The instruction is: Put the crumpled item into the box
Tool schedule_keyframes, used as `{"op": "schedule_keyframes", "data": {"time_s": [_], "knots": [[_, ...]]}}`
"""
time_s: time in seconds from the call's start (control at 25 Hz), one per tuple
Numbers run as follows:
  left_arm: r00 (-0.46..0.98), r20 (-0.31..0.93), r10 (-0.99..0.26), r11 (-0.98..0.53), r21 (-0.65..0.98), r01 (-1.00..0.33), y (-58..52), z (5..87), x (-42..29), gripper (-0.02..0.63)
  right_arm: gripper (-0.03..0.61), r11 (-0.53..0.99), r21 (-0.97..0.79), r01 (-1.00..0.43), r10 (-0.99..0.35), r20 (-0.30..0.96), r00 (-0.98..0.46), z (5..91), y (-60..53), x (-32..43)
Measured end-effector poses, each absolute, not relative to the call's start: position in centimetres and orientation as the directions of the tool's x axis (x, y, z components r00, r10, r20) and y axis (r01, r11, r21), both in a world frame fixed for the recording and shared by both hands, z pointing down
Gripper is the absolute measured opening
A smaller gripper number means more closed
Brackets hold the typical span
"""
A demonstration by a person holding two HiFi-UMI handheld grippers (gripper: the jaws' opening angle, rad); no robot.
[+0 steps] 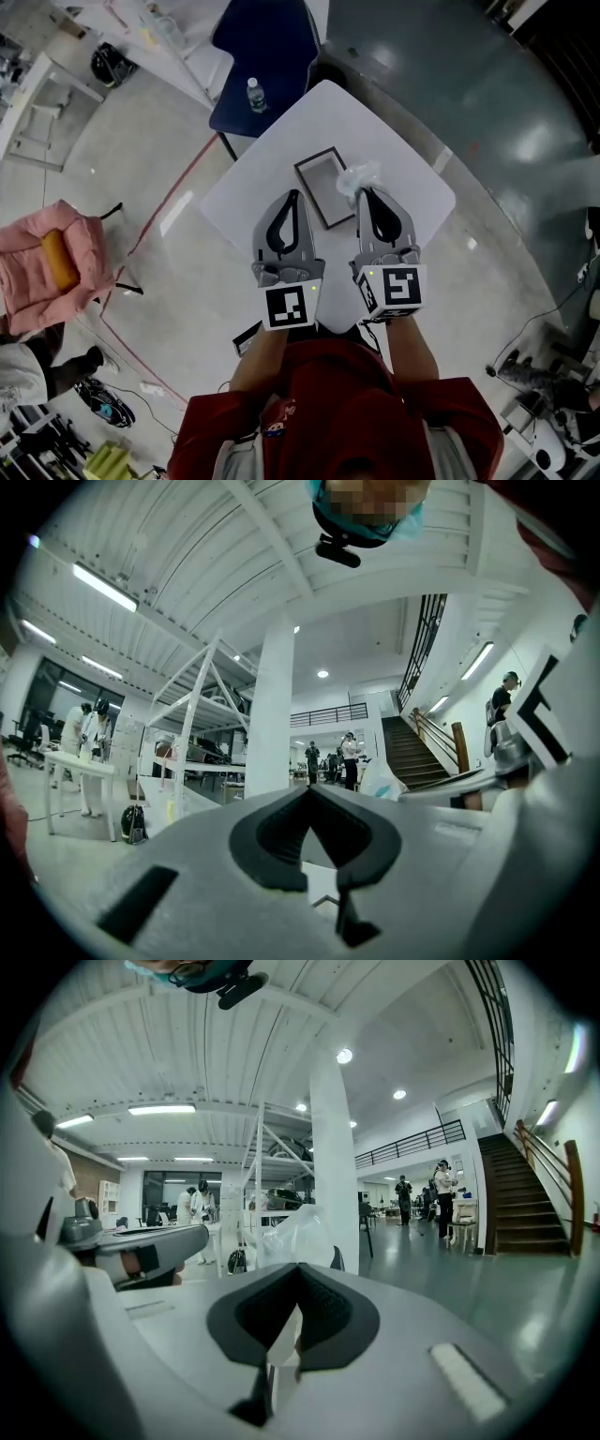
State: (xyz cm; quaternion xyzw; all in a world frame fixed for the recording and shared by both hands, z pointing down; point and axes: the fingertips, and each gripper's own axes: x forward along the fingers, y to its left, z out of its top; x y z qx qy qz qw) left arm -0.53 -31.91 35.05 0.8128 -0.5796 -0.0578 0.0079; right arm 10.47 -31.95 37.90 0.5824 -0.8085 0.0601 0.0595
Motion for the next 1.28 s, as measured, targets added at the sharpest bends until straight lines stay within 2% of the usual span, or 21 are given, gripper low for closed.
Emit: {"op": "schedule_keyframes", "data": {"time_s": [0.56,1.28], "knots": [[0.331,-0.048,-0.942,-0.334,0.059,-0.941,-34.8,39.1,-2.9,0.003,0.003,0.288,-0.039,-0.957,-0.894,0.347,-0.283,45.5,-35.2,8.5],[0.350,0.003,-0.937,-0.349,0.052,-0.936,-36.7,44.1,-4.0,0.003,0.003,0.284,-0.008,-0.959,-0.761,0.607,-0.230,56.9,-37.7,7.4]]}}
